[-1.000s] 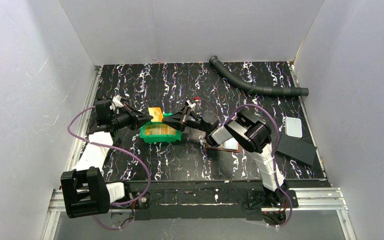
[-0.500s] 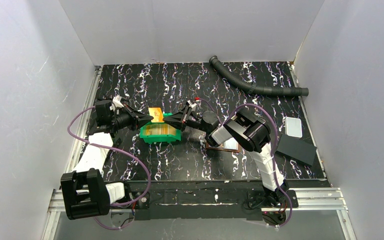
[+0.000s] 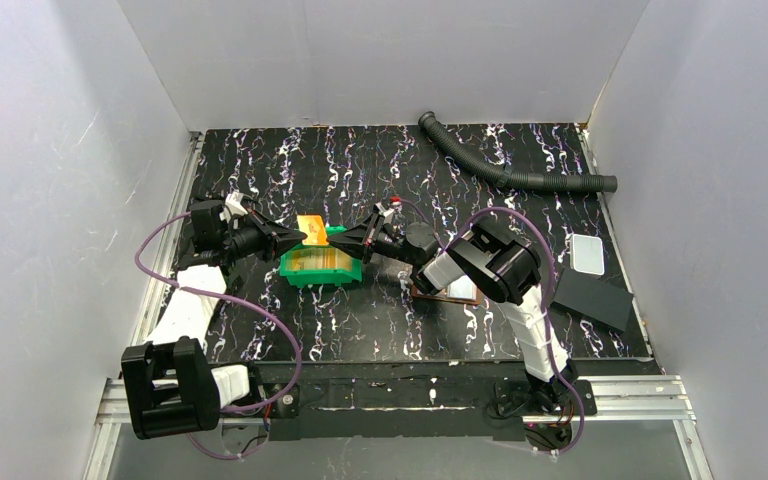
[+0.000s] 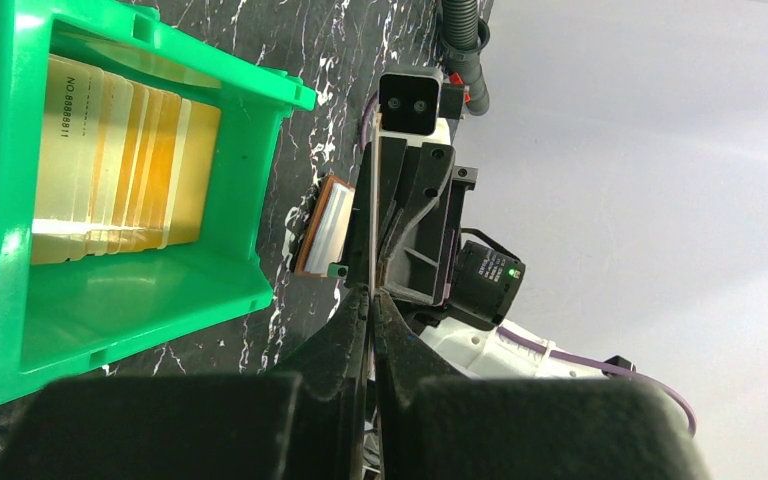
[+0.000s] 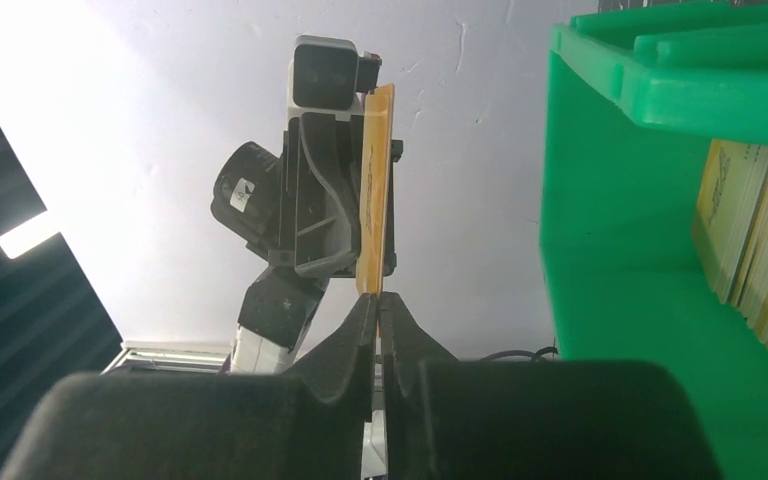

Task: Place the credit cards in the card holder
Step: Place the credit card in the storage box.

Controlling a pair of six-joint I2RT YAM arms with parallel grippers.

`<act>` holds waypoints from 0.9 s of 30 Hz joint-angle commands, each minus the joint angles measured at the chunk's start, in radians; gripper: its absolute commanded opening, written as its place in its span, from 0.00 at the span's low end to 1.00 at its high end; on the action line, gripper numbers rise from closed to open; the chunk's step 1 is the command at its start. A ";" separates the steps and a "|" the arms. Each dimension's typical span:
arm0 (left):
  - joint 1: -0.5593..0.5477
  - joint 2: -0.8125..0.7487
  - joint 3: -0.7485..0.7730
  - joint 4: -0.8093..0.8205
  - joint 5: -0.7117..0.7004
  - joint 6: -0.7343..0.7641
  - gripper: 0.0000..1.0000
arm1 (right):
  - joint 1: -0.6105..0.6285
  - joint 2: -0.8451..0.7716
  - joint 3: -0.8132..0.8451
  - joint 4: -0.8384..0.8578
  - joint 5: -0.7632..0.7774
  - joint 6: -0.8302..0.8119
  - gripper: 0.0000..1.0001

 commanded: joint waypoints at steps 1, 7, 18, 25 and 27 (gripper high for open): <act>0.005 -0.011 -0.008 0.003 0.027 0.016 0.00 | -0.003 0.007 0.005 0.186 0.011 0.020 0.02; 0.008 0.021 0.037 -0.156 -0.020 0.137 0.00 | -0.003 -0.015 -0.006 0.158 0.016 -0.031 0.01; 0.007 0.103 0.017 -0.182 -0.049 0.182 0.15 | -0.001 0.015 0.009 0.058 -0.008 -0.135 0.01; 0.007 0.136 0.030 -0.204 -0.076 0.208 0.22 | -0.007 0.007 0.020 -0.063 -0.024 -0.238 0.01; 0.007 0.138 0.036 -0.214 -0.084 0.218 0.25 | -0.009 0.002 0.024 -0.105 -0.022 -0.272 0.01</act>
